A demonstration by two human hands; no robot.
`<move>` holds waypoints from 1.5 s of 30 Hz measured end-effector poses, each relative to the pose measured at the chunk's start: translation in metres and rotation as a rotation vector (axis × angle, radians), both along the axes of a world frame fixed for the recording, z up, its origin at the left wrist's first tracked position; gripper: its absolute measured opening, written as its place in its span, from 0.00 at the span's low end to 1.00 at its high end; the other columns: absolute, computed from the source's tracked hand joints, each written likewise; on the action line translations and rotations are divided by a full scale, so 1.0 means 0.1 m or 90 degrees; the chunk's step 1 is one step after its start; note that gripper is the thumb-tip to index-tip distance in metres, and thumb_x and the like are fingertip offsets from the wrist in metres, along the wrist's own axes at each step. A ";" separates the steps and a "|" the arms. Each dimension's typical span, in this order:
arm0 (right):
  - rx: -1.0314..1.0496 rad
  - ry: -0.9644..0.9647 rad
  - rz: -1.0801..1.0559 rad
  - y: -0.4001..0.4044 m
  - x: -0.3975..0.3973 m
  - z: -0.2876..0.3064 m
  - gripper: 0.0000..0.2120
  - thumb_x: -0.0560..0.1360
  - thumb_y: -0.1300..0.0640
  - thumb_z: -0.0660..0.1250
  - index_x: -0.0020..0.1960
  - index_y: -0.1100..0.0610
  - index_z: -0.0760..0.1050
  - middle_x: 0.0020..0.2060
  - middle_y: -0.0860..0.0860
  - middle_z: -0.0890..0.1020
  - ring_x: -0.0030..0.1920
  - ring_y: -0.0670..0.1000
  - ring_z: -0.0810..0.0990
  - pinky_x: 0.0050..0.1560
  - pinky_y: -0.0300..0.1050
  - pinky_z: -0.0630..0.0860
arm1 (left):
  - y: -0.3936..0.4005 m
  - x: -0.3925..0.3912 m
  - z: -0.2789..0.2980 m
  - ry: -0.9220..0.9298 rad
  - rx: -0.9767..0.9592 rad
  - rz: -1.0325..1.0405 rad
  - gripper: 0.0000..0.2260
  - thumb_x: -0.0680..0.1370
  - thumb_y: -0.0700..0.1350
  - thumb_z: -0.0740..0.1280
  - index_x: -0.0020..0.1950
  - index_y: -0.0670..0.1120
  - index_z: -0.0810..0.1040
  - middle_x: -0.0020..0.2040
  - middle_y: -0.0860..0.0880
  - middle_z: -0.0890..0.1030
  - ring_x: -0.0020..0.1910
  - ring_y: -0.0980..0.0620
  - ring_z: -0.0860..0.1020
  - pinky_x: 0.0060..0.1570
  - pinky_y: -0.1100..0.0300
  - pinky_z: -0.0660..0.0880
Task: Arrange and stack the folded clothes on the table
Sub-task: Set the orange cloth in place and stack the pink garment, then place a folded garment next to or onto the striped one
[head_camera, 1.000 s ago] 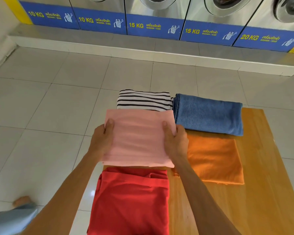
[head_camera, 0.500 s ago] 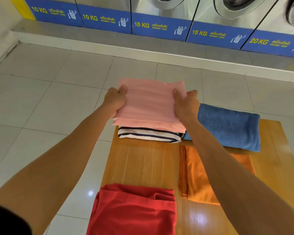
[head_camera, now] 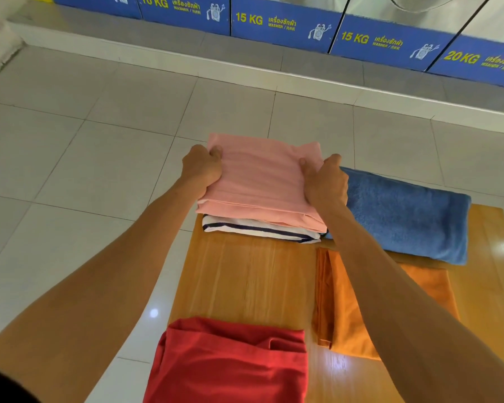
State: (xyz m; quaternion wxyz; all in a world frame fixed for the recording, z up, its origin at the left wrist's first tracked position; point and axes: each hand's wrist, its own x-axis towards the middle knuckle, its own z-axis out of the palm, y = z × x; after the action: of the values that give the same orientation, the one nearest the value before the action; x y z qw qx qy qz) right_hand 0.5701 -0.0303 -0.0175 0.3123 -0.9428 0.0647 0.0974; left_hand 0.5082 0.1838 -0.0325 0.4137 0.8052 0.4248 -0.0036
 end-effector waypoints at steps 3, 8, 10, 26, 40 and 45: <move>-0.053 0.009 0.025 0.02 0.00 -0.05 0.26 0.81 0.41 0.61 0.65 0.61 0.64 0.57 0.63 0.78 0.52 0.63 0.79 0.39 0.52 0.69 | -0.03 -0.05 -0.08 0.016 0.039 -0.023 0.19 0.83 0.54 0.56 0.61 0.38 0.71 0.50 0.44 0.75 0.46 0.46 0.73 0.44 0.55 0.69; -0.142 0.011 0.069 0.06 -0.03 -0.11 0.26 0.82 0.41 0.58 0.67 0.61 0.62 0.59 0.65 0.78 0.57 0.66 0.79 0.43 0.54 0.71 | -0.10 -0.12 -0.19 0.001 0.172 -0.067 0.22 0.83 0.56 0.55 0.57 0.37 0.74 0.49 0.41 0.79 0.45 0.44 0.76 0.41 0.53 0.69; -0.157 0.005 0.074 0.06 -0.05 -0.11 0.25 0.82 0.41 0.57 0.67 0.61 0.62 0.59 0.64 0.78 0.56 0.66 0.80 0.43 0.54 0.71 | -0.12 -0.14 -0.22 -0.007 0.221 -0.071 0.22 0.82 0.57 0.54 0.57 0.39 0.73 0.50 0.40 0.80 0.48 0.40 0.78 0.41 0.51 0.72; -0.278 -0.002 0.202 0.12 -0.25 0.25 0.31 0.77 0.65 0.66 0.75 0.70 0.56 0.69 0.62 0.67 0.67 0.60 0.71 0.60 0.51 0.76 | 0.04 -0.22 0.15 0.085 0.115 -0.047 0.18 0.76 0.58 0.66 0.42 0.42 0.71 0.36 0.47 0.74 0.29 0.50 0.71 0.27 0.60 0.65; -0.040 -0.013 0.164 -1.09 -2.24 0.07 0.12 0.78 0.61 0.62 0.60 0.59 0.76 0.54 0.58 0.78 0.54 0.61 0.78 0.52 0.54 0.76 | -0.73 -2.36 0.36 0.045 0.047 -0.130 0.12 0.78 0.49 0.61 0.49 0.42 0.79 0.47 0.46 0.81 0.46 0.48 0.77 0.45 0.54 0.69; -0.025 0.112 0.099 -1.32 -2.82 -0.08 0.14 0.79 0.48 0.61 0.58 0.55 0.78 0.53 0.57 0.84 0.55 0.61 0.82 0.54 0.55 0.79 | -1.02 -3.10 0.24 0.080 0.029 0.028 0.23 0.78 0.55 0.65 0.67 0.42 0.73 0.61 0.44 0.79 0.56 0.46 0.77 0.54 0.57 0.68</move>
State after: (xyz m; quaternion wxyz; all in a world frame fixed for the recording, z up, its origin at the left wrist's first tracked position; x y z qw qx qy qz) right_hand 0.2881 -0.1623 -0.0256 0.2782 -0.9386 0.0204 0.2028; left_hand 0.1982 0.0815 -0.0086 0.3680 0.8031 0.4673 -0.0353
